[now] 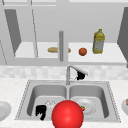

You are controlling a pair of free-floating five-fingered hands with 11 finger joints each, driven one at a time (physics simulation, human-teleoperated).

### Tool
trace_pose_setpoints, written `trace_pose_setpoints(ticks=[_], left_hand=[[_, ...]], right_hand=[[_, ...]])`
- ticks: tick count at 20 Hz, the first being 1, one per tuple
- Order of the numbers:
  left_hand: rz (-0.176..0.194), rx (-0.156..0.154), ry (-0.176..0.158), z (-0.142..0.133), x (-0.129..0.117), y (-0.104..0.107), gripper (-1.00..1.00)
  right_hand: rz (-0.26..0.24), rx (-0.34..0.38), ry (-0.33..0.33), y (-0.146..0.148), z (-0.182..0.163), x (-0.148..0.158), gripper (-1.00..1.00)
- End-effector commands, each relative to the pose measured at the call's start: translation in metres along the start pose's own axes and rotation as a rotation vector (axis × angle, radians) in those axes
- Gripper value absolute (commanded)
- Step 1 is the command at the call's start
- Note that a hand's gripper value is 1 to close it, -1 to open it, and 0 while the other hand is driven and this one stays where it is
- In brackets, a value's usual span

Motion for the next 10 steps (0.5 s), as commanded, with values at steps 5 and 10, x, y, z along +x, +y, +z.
trace_pose_setpoints(ticks=[5, 10], left_hand=[[0.0, 0.0, 0.0, 0.0, 0.0, 0.0, 0.0], [0.0, 0.0, 0.0, 0.0, 0.0, 0.0, 0.0]], right_hand=[[0.077, 0.107, -0.113, -0.026, 0.01, 0.014, -1.0], [0.123, 0.176, -0.175, -0.033, 0.017, 0.024, -1.0]])
